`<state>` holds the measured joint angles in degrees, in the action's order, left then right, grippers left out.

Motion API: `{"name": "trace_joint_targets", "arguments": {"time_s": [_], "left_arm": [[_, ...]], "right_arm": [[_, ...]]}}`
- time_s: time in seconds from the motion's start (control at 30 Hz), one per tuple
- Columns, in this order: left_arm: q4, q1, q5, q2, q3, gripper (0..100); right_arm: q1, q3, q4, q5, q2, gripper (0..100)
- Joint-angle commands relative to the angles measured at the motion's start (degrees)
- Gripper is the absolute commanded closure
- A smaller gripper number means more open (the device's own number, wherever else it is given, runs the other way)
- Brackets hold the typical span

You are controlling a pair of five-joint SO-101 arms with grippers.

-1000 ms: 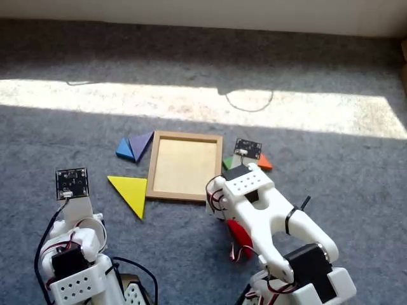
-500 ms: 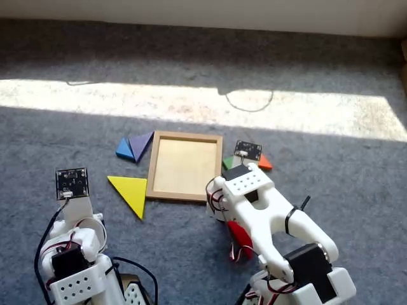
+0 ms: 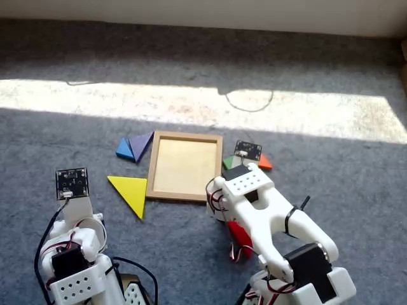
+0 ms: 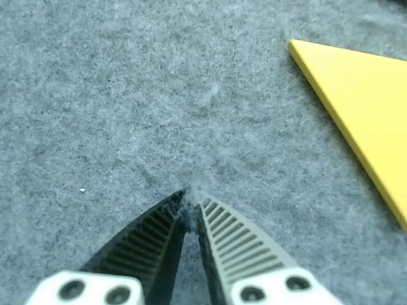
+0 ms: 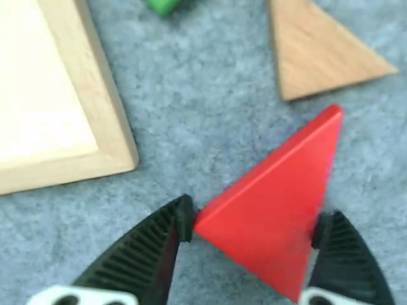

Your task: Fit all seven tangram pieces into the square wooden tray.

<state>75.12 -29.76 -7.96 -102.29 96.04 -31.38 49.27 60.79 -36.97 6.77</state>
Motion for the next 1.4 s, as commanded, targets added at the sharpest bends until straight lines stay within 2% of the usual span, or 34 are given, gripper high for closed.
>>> {"name": "trace_joint_targets", "arguments": {"time_s": [0.0, 0.27, 0.67, 0.97, 1.03, 1.2, 1.37], "left_arm": [[0.44, -0.84, -0.09, -1.80, 1.19, 99], [0.44, -0.84, -0.09, -1.80, 1.19, 99], [0.44, -0.84, -0.09, -1.80, 1.19, 99], [0.44, -0.84, -0.09, -1.80, 1.19, 99], [0.44, -0.84, -0.09, -1.80, 1.19, 99], [0.44, -0.84, -0.09, -1.80, 1.19, 99], [0.44, -0.84, -0.09, -1.80, 1.19, 99]], "right_arm": [[-1.19, 0.66, 1.89, 0.62, -0.57, 76.5], [-1.27, -1.54, 6.37, 3.34, 0.66, 76.7], [-1.19, -2.68, 6.46, 3.34, 17.98, 76.8], [-1.19, -2.24, 6.37, 3.34, 20.97, 76.2], [-1.19, -0.57, 6.37, 3.34, 20.97, 74.1], [-3.74, 4.62, 5.85, 3.16, 20.88, 61.6], [-4.70, 5.23, 5.85, 2.99, 20.88, 61.2]]}}
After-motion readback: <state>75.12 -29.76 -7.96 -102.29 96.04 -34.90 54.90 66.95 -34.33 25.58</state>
